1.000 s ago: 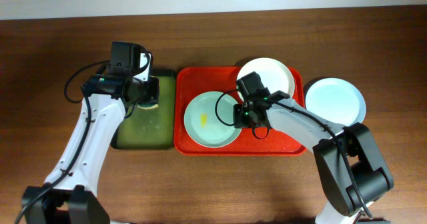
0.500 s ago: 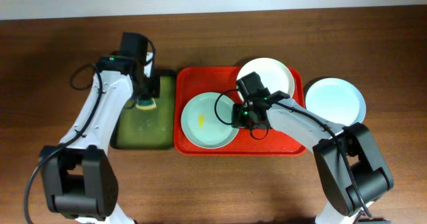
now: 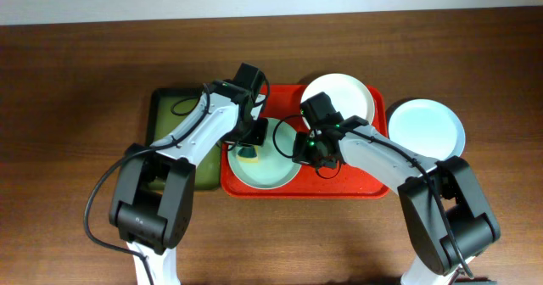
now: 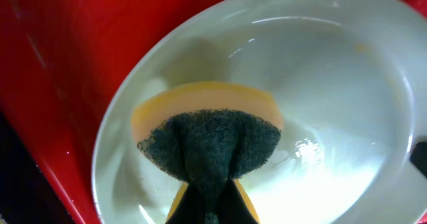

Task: Clean dirty plates on tray and stack at the side
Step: 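Carry the sponge with the left gripper onto the pale green plate, then scrub the pale green plate with the sponge while right holds it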

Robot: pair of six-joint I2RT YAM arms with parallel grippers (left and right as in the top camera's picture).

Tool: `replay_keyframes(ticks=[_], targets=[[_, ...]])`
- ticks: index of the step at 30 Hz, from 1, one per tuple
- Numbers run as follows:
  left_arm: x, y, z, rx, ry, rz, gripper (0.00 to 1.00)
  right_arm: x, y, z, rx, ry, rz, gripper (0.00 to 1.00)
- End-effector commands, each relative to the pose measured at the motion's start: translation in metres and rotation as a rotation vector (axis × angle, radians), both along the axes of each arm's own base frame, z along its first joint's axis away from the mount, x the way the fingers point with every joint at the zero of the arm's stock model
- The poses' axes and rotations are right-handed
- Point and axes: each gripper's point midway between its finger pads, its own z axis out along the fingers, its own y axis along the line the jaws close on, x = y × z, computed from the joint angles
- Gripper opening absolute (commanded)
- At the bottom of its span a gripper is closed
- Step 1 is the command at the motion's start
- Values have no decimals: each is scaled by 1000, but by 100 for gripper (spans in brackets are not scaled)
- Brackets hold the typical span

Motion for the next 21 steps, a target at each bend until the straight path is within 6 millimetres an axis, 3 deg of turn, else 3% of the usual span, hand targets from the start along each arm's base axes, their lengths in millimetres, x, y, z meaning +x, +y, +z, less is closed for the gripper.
replay_keyframes(ticks=[1, 10, 14, 16, 18, 21], targets=[[5, 4, 1, 35, -22, 15, 0, 3, -14, -8, -93, -27, 1, 4], [3, 4, -8, 81, -22, 51, 0, 2, -15, -9, -100, -24, 1, 4], [-4, 7, -43, 115, 52, 47, 0, 1, -15, -9, -102, -19, 1, 4], [-20, -8, -63, 33, 159, 37, 0, 1, -15, -9, -102, -20, 1, 4], [-25, -32, -54, -115, 195, -21, 0, 0, -15, -9, -99, -18, 2, 4], [-6, -40, -22, -255, 132, 1, 0, 0, -15, -9, -100, -16, 2, 4]])
